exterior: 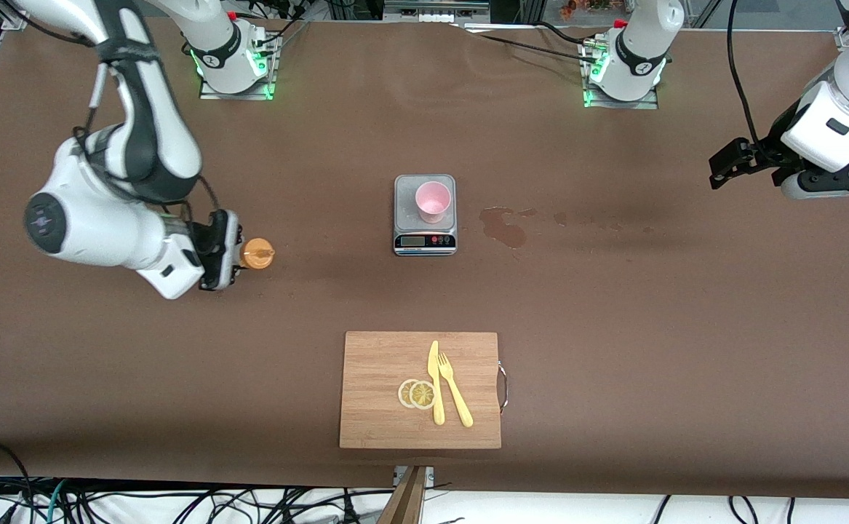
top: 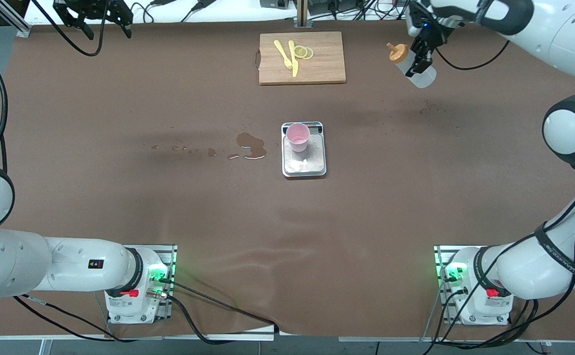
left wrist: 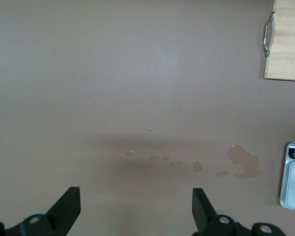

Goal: Add sauce to pink cup with both arms
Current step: 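Grasp the white sauce bottle with the right gripper and lift it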

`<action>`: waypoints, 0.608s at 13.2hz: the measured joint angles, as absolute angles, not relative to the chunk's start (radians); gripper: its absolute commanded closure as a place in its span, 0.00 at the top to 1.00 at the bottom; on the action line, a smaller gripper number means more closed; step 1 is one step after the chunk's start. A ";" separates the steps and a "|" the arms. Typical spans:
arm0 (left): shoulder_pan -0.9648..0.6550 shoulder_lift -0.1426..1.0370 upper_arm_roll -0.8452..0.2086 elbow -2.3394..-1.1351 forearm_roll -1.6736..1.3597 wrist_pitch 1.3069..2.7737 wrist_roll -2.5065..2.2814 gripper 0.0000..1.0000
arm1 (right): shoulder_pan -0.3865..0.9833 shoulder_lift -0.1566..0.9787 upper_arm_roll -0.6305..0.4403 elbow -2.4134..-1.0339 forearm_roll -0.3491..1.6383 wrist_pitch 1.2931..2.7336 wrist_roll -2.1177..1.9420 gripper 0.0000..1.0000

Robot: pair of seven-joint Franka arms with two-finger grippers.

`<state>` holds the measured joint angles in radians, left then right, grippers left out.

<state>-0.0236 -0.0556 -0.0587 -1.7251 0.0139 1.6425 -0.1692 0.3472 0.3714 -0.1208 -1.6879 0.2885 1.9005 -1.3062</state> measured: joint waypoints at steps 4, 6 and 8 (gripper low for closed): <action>-0.023 -0.056 -0.063 -1.725 0.014 1.641 -0.169 1.00 | 0.519 0.358 -0.121 -1.689 0.130 1.858 -1.041 0.07; -0.023 -0.055 -0.068 -1.725 0.014 1.640 -0.169 1.00 | 0.591 0.354 -0.119 -1.688 0.066 1.817 -0.927 0.07; -0.023 -0.055 -0.069 -1.725 0.014 1.639 -0.169 1.00 | 0.651 0.349 -0.117 -1.687 0.021 1.775 -0.833 0.07</action>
<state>-0.0230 -0.0552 -0.0693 -1.7248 0.0139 1.6388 -0.1692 0.6510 0.3491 -0.1172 -1.6866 0.0215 1.7754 -0.8327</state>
